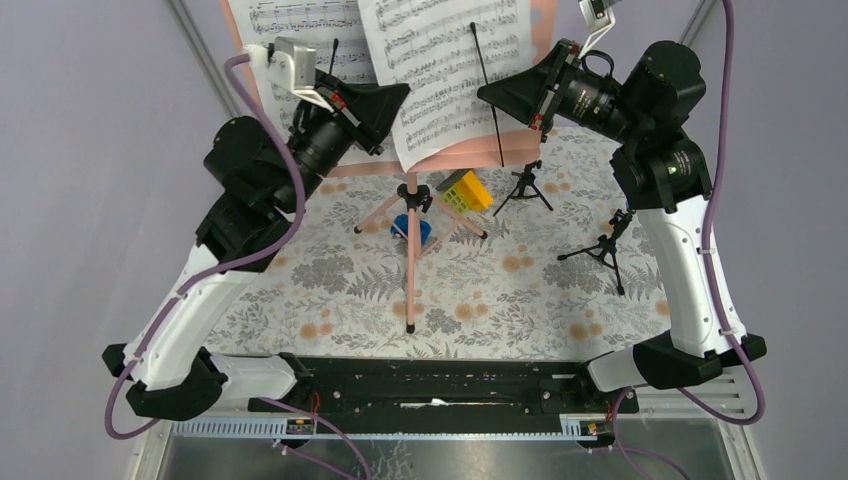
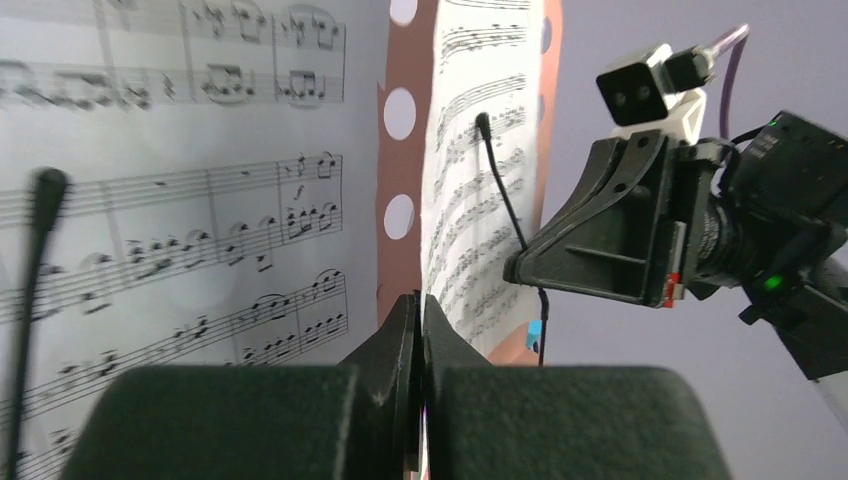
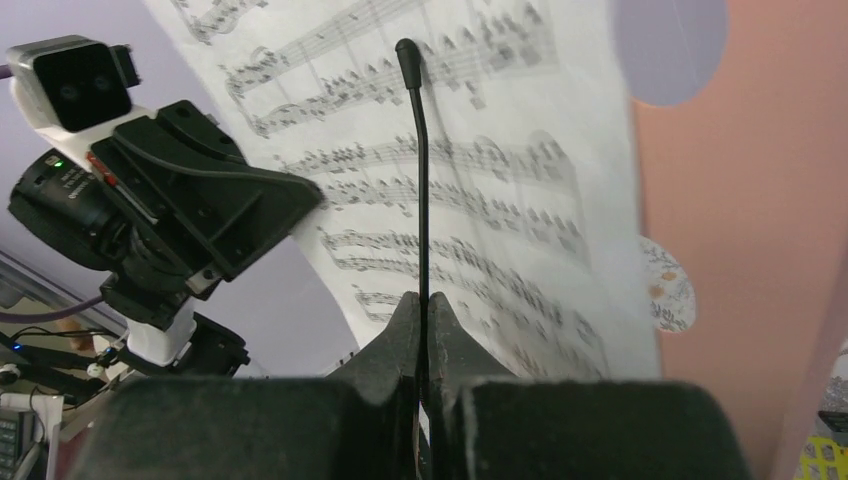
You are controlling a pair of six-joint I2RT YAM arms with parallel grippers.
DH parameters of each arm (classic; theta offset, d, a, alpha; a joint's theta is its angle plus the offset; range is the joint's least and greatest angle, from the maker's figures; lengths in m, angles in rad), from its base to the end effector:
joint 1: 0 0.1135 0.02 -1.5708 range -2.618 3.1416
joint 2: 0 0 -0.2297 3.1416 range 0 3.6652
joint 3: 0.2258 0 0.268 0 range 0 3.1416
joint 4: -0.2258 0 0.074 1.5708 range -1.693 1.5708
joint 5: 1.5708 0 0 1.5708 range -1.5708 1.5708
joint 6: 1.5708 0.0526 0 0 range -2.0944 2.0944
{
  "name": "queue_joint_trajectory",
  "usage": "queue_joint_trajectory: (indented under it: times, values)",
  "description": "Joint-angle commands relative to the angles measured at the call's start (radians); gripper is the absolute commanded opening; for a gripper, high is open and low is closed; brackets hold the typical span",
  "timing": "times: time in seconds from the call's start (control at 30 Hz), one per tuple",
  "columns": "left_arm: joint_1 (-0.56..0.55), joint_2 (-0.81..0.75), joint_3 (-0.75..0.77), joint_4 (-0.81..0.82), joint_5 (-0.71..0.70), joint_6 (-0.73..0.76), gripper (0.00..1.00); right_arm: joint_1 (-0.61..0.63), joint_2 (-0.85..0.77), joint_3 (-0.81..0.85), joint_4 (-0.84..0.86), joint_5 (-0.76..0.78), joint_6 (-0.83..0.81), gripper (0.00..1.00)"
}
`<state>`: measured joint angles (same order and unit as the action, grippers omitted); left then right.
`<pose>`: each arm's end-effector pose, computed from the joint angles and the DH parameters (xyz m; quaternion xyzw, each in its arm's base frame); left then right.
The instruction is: Pack up the instrument practice props
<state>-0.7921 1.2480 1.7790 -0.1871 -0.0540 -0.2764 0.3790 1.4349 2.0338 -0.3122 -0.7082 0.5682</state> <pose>0.1854 -0.1839 0.5580 0.1254 0.5621 -0.4028 0.7114 0.2476 0.1354 0.5701 -0.2234 0.5854 0.5274 0.5738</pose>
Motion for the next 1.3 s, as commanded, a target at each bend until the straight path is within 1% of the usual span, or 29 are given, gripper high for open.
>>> queue_joint_trajectory:
  times: [0.0, 0.2, 0.23, 0.27, 0.33, 0.4, 0.43, 0.5, 0.53, 0.6, 0.63, 0.67, 0.77, 0.87, 0.93, 1.17, 1.27]
  values:
    - [-0.004, -0.076, 0.018, 0.014, -0.046, 0.036, 0.00, 0.010, -0.038, -0.007, 0.065, 0.009, -0.027, 0.00]
    - [-0.004, -0.188, -0.016, -0.050, -0.125, 0.055, 0.00, 0.011, -0.045, -0.020, 0.070, 0.021, -0.034, 0.00]
    - [-0.004, -0.211, -0.027, -0.063, -0.145, 0.059, 0.00, 0.011, -0.046, -0.022, 0.070, 0.025, -0.037, 0.01]
    - [-0.004, -0.236, -0.042, -0.079, -0.166, 0.062, 0.00, 0.011, -0.049, -0.026, 0.070, 0.032, -0.038, 0.04]
    - [-0.004, -0.286, -0.050, -0.127, -0.224, 0.067, 0.00, 0.011, -0.056, -0.032, 0.070, 0.044, -0.044, 0.13]
    - [-0.004, -0.333, -0.050, -0.186, -0.282, 0.064, 0.00, 0.011, -0.065, -0.040, 0.065, 0.058, -0.056, 0.27]
    - [-0.004, -0.358, -0.052, -0.208, -0.305, 0.063, 0.00, 0.010, -0.071, -0.040, 0.054, 0.071, -0.071, 0.32]
    - [-0.004, -0.413, -0.052, -0.255, -0.349, 0.055, 0.00, 0.010, -0.090, -0.041, 0.021, 0.108, -0.110, 0.37]
    - [-0.004, -0.436, -0.050, -0.275, -0.371, 0.052, 0.00, 0.011, -0.104, -0.047, 0.009, 0.129, -0.129, 0.42]
    - [-0.004, -0.479, -0.046, -0.324, -0.414, 0.044, 0.00, 0.010, -0.140, -0.070, -0.002, 0.164, -0.166, 0.59]
    - [-0.004, -0.499, -0.045, -0.344, -0.439, 0.040, 0.00, 0.010, -0.160, -0.084, -0.004, 0.180, -0.179, 0.65]
    - [-0.004, -0.519, -0.044, -0.360, -0.464, 0.036, 0.00, 0.011, -0.186, -0.098, -0.008, 0.198, -0.198, 0.70]
    - [-0.003, -0.565, -0.039, -0.416, -0.524, 0.018, 0.00, 0.010, -0.241, -0.149, -0.021, 0.240, -0.225, 0.78]
    - [-0.004, -0.599, -0.041, -0.479, -0.595, -0.016, 0.00, 0.011, -0.298, -0.203, -0.030, 0.262, -0.238, 0.84]
    - [-0.004, -0.616, -0.051, -0.527, -0.653, -0.041, 0.00, 0.011, -0.340, -0.257, -0.033, 0.278, -0.247, 0.85]
    - [-0.003, -0.612, -0.047, -0.769, -0.943, -0.157, 0.00, 0.010, -0.454, -0.391, -0.066, 0.342, -0.290, 0.87]
    - [-0.001, -0.614, -0.058, -0.817, -1.063, -0.183, 0.00, 0.010, -0.481, -0.436, -0.077, 0.365, -0.298, 0.88]
